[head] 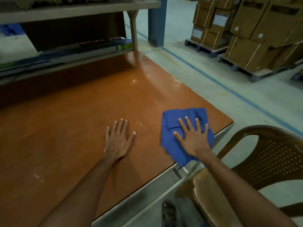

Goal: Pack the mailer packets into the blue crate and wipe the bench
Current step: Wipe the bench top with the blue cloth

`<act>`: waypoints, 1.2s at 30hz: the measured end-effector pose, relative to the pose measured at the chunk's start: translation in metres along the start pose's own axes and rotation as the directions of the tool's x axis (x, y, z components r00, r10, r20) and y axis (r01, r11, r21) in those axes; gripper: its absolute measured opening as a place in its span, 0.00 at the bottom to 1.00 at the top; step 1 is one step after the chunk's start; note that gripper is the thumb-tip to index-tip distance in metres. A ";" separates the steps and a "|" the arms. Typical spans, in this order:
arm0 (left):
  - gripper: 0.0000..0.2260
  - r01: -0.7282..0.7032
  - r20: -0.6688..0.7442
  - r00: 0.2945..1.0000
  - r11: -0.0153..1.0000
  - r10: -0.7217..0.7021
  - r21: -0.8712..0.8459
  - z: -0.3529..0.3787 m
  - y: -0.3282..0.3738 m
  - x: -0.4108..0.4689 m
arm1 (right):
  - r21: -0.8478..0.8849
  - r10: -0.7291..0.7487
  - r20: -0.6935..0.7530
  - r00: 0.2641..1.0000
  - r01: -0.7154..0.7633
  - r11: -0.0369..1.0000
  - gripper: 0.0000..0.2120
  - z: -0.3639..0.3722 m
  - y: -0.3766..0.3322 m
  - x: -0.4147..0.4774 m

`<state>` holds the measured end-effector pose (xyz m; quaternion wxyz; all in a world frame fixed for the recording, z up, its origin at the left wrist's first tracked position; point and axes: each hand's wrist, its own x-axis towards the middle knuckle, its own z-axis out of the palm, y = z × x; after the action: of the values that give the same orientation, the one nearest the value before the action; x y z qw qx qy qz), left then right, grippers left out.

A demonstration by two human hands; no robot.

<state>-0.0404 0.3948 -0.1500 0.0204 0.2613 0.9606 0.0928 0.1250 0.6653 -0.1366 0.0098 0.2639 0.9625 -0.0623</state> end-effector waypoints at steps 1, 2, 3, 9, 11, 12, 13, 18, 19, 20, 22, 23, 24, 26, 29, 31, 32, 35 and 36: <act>0.32 0.007 0.009 1.000 0.999 -0.006 -0.034 -0.002 0.001 -0.001 | -0.004 -0.054 0.002 0.999 0.054 0.999 0.34 0.003 -0.020 -0.014; 0.31 0.012 0.006 1.000 0.996 -0.011 -0.091 -0.004 0.004 -0.002 | -0.013 -0.106 0.003 0.994 0.106 0.994 0.34 0.006 -0.038 -0.027; 0.29 0.010 -0.011 1.000 0.987 -0.012 -0.160 -0.007 0.008 -0.004 | -0.027 -0.154 0.011 0.988 0.154 0.988 0.33 0.010 -0.054 -0.039; 0.31 -0.141 0.014 0.988 0.951 0.151 -0.275 -0.014 0.045 -0.019 | 0.056 -0.212 -0.227 0.951 0.230 0.972 0.25 -0.015 -0.059 -0.031; 0.34 -0.160 0.103 0.977 0.964 0.185 -0.214 -0.013 0.053 -0.020 | 0.095 -0.222 -0.098 0.970 0.231 0.968 0.26 -0.032 -0.038 -0.005; 0.35 -0.168 0.141 0.971 0.969 0.195 -0.180 -0.012 0.056 -0.019 | 0.085 -0.228 0.044 0.973 0.224 0.971 0.29 -0.037 -0.030 0.004; 0.36 -0.173 0.162 0.967 0.973 0.197 -0.154 -0.014 0.060 -0.018 | 0.049 -0.232 0.154 0.960 0.228 0.973 0.31 -0.038 -0.023 0.009; 0.30 -0.199 0.110 0.970 0.970 0.215 -0.142 -0.022 0.072 -0.022 | -0.006 -0.330 0.105 0.938 0.332 0.943 0.31 -0.033 -0.014 -0.011; 0.28 -0.189 0.112 0.971 0.965 0.211 -0.180 -0.023 0.074 -0.025 | -0.018 -0.334 0.086 0.939 0.336 0.942 0.30 -0.030 -0.012 -0.016; 0.26 -0.177 0.111 0.972 0.959 0.205 -0.223 -0.022 0.076 -0.028 | -0.033 -0.330 0.066 0.942 0.333 0.942 0.28 -0.029 -0.011 -0.020; 0.22 -0.196 0.057 0.974 0.948 0.217 -0.251 -0.020 0.083 -0.033 | -0.057 -0.329 0.010 0.944 0.329 0.943 0.24 -0.025 -0.014 -0.026; 0.20 -0.228 0.010 0.971 0.943 0.237 -0.243 -0.019 0.086 -0.036 | -0.064 -0.342 -0.031 0.939 0.339 0.939 0.22 -0.024 -0.017 -0.030; 0.19 -0.258 -0.033 0.965 0.932 0.259 -0.254 -0.017 0.090 -0.040 | -0.067 -0.355 -0.082 0.931 0.350 0.934 0.21 -0.023 -0.018 -0.034; 0.18 -0.307 -0.126 0.952 0.878 0.280 -0.368 -0.016 0.098 -0.045 | -0.024 -0.353 -0.207 0.912 0.356 0.934 0.20 -0.021 -0.013 -0.044; 0.16 -0.365 -0.292 0.927 0.753 0.236 -0.548 -0.035 0.122 -0.052 | 0.242 -0.311 -0.402 0.861 0.427 0.871 0.24 -0.029 0.014 -0.056; 0.14 -0.408 -0.376 0.904 0.670 0.203 -0.620 -0.056 0.148 -0.059 | 0.377 -0.291 -0.509 0.810 0.514 0.770 0.24 -0.046 0.033 -0.064; 0.13 -0.427 -0.406 0.894 0.635 0.189 -0.644 -0.065 0.163 -0.061 | 0.406 -0.269 -0.554 0.788 0.538 0.739 0.23 -0.058 0.042 -0.068; 0.11 -0.470 -0.431 0.876 0.580 0.216 -0.665 -0.078 0.205 -0.059 | 0.469 -0.165 -0.632 0.758 0.543 0.697 0.18 -0.089 0.071 -0.081; 0.10 -0.467 -0.405 0.881 0.579 0.244 -0.668 -0.078 0.217 -0.057 | 0.489 -0.128 -0.642 0.756 0.532 0.691 0.16 -0.096 0.082 -0.086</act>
<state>0.1097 0.5367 -0.0329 -0.0236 0.4031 0.7553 0.5162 0.2422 0.7041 -0.0459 -0.3765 0.0696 0.8702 -0.3100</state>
